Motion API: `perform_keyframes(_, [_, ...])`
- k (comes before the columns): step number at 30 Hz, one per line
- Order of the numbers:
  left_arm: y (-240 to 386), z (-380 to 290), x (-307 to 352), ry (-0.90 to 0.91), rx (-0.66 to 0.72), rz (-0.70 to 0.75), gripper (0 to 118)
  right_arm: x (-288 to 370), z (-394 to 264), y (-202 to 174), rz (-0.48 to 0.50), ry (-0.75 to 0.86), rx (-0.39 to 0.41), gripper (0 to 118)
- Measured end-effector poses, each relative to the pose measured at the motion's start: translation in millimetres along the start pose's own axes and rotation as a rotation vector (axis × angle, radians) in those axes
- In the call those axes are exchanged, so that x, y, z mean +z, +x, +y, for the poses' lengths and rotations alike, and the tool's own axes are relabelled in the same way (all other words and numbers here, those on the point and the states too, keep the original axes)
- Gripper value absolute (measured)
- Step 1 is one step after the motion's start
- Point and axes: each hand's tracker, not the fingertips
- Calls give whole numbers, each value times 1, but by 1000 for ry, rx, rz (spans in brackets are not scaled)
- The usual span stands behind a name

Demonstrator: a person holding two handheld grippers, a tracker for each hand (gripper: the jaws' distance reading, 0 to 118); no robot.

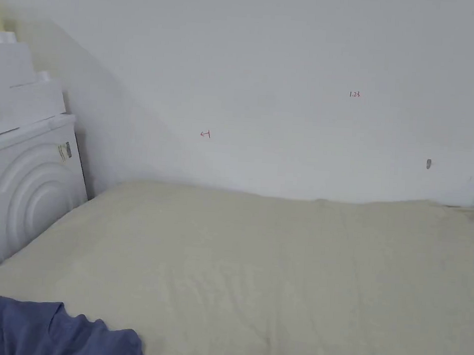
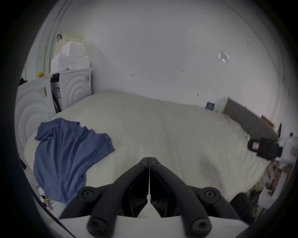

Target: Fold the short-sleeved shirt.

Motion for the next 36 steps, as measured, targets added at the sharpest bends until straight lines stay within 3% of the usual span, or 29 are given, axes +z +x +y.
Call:
perform_keyframes(2, [-1, -2, -2, -4, 45, -50, 1, 2, -2, -3, 1, 14, 12, 0])
perform_keyframes(11, [-4, -2, -2, 3, -8, -37, 1, -2, -2, -8, 20, -5, -8, 0])
perform_keyframes(14, [-29, -8, -5, 0, 84, -46, 1, -2, -5, -9, 31, -14, -10, 0])
perform_keyframes(19, [-95, -7, -11, -27, -27, 117, 3, -5, -12, -9, 50, -51, -22, 0])
perform_keyframes(21, [-128, -1, -21, -54, -37, 184, 20, -9, -16, -9, 51, -65, -46, 0])
perform_keyframes(23, [-156, 9, -29, -88, -34, 213, 61, -15, -21, -10, 54, -89, -59, 0])
perform_keyframes(26, [-197, 20, -52, -106, -48, 237, 88, -24, -27, -13, 52, -130, -64, 0])
perform_keyframes(28, [-217, 24, -70, -136, -65, 266, 97, -30, -31, -12, 51, -152, -66, 0])
perform_keyframes(33, [-249, 27, -120, -256, -109, 303, 97, -40, -36, -15, 26, -201, -65, 1])
perform_keyframes(36, [-275, 24, -156, -309, -57, 313, 97, -45, -40, -15, 16, -222, -88, 1])
